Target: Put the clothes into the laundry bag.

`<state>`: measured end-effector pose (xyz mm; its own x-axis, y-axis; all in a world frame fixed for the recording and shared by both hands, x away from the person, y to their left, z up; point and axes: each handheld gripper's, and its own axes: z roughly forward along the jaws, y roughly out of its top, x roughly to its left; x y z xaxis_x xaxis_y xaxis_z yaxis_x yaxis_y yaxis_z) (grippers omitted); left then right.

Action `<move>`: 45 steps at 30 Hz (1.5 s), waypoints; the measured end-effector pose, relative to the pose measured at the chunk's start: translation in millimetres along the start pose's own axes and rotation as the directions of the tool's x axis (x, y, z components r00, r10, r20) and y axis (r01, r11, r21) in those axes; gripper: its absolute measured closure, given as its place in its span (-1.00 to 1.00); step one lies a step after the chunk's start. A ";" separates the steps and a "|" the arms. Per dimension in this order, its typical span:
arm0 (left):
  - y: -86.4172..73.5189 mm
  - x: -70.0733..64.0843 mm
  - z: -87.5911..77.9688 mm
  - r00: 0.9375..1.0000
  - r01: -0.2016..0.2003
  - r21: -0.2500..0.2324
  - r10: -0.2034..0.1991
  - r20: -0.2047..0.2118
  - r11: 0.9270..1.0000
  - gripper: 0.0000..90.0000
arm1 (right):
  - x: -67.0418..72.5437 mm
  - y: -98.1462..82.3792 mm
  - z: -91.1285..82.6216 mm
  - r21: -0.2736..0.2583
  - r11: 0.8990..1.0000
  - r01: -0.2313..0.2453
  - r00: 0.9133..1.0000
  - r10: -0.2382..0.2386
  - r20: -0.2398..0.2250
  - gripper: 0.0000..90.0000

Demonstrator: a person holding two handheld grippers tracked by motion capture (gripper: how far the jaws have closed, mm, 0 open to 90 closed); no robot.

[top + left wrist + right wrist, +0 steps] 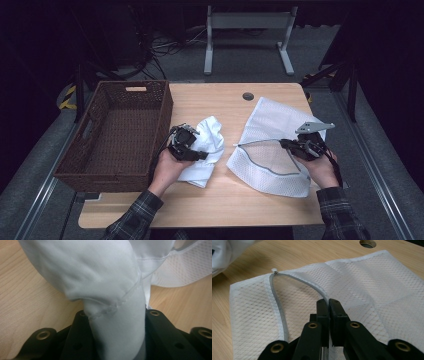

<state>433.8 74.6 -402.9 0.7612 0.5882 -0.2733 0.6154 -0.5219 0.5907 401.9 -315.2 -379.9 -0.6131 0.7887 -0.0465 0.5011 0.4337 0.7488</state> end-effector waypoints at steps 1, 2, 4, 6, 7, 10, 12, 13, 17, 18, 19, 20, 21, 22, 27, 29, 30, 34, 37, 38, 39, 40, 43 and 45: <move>0.5 -1.6 -2.1 1.000 -0.005 -0.002 0.005 0.004 1.000 0.61 | -0.2 -0.1 0.0 -0.001 1.000 -0.002 1.000 0.002 0.000 0.95; 0.9 -3.1 -4.8 1.000 -0.011 -0.006 0.011 0.011 1.000 0.61 | -0.5 0.0 -0.1 -0.001 1.000 -0.005 1.000 0.005 0.000 0.95; 1.2 -5.5 -9.5 1.000 -0.020 -0.016 0.020 0.021 1.000 0.61 | -0.9 0.3 -0.1 -0.003 1.000 -0.010 1.000 0.010 0.002 0.95; 1.3 -6.3 -10.8 0.999 -0.021 -0.014 0.021 0.026 1.000 0.61 | -1.6 1.0 0.6 -0.005 1.000 -0.013 1.000 0.013 0.004 0.95; 1.5 -7.5 -12.6 0.999 -0.023 -0.019 0.024 0.026 1.000 0.61 | -1.6 1.0 0.6 -0.005 1.000 -0.013 1.000 0.013 0.004 0.95; 2.7 -10.0 -17.1 0.999 -0.036 -0.029 0.037 0.039 0.999 0.61 | -1.8 5.1 2.9 -0.013 1.000 -0.020 1.000 0.020 0.005 0.95; 3.1 -11.4 -18.6 0.998 -0.039 -0.033 0.040 0.041 0.999 0.61 | 0.0 8.1 5.1 -0.014 1.000 -0.015 1.000 0.015 0.003 0.95; 3.2 -12.1 -19.0 0.998 -0.039 -0.035 0.041 0.043 0.999 0.61 | 0.7 9.2 6.0 -0.016 1.000 -0.016 1.000 0.016 0.000 0.95; 2.9 -15.1 -21.0 0.997 -0.055 -0.037 0.057 0.048 0.998 0.61 | 3.1 14.7 9.2 -0.019 1.000 -0.019 1.000 0.019 -0.005 0.95; 2.8 -15.7 -21.5 0.997 -0.062 -0.037 0.063 0.051 0.997 0.61 | 3.6 16.3 10.5 -0.022 1.000 -0.019 1.000 0.019 -0.005 0.95; 2.7 -16.6 -21.8 0.997 -0.062 -0.034 0.063 0.054 0.998 0.61 | 4.3 17.7 11.7 -0.022 1.000 -0.020 1.000 0.020 -0.006 0.95; 2.8 -17.1 -21.8 0.996 -0.066 -0.035 0.068 0.055 0.997 0.61 | 4.7 18.9 13.2 -0.021 1.000 -0.019 1.000 0.019 -0.007 0.95; 2.8 -17.8 -21.7 0.996 -0.068 -0.034 0.070 0.056 0.997 0.61 | 5.3 20.1 15.0 -0.021 1.000 -0.021 1.000 0.021 -0.008 0.95; 3.1 -18.3 -21.4 0.995 -0.073 -0.032 0.075 0.062 0.997 0.61 | 6.0 21.2 16.7 -0.021 1.000 -0.022 1.000 0.022 -0.011 0.95; 4.1 -21.2 -21.0 0.993 -0.089 -0.028 0.091 0.075 0.996 0.61 | 9.1 26.6 22.6 -0.022 1.000 -0.018 1.000 0.018 -0.018 0.95; 4.4 -23.4 -20.5 0.992 -0.095 -0.029 0.097 0.081 0.995 0.61 | 10.4 29.5 23.7 -0.029 0.999 -0.023 0.999 0.022 -0.025 0.95; 4.6 -24.5 -19.9 0.991 -0.098 -0.030 0.101 0.084 0.995 0.61 | 11.3 31.0 24.1 -0.033 0.999 -0.024 0.999 0.023 -0.026 0.95; 6.0 -30.7 -15.1 0.988 -0.122 -0.012 0.122 0.098 0.992 0.61 | 13.8 36.6 25.3 -0.045 0.999 -0.025 0.999 0.023 -0.035 0.95; 7.5 -35.1 -11.2 0.986 -0.137 -0.001 0.137 0.100 0.991 0.61 | 15.1 39.5 27.2 -0.051 0.998 -0.032 0.999 0.030 -0.039 0.95; 7.8 -36.2 -9.9 0.984 -0.143 -0.001 0.142 0.108 0.990 0.61 | 15.9 40.5 26.8 -0.053 0.998 -0.035 0.999 0.032 -0.044 0.95; 7.9 -37.4 -9.0 0.984 -0.143 0.003 0.142 0.112 0.990 0.61 | 16.8 41.6 26.5 -0.058 0.998 -0.031 0.999 0.028 -0.046 0.95; 8.2 -38.8 -7.3 0.982 -0.152 0.005 0.150 0.112 0.988 0.61 | 17.5 42.6 26.2 -0.060 0.998 -0.026 0.999 0.023 -0.045 0.95; 9.1 -44.0 -1.0 0.979 -0.167 0.030 0.162 0.120 0.986 0.61 | 19.6 45.3 25.2 -0.067 0.998 -0.018 0.999 0.015 -0.047 0.95; 9.9 -46.9 3.8 0.976 -0.181 0.039 0.175 0.128 0.983 0.61 | 20.2 45.8 25.3 -0.068 0.998 -0.015 0.999 0.012 -0.049 0.95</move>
<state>405.0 39.5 -387.1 0.8770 0.4036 -0.2607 0.4746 -0.6439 0.6001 428.0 -268.4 -363.3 -0.6361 0.7716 -0.0050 0.4680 0.3910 0.7926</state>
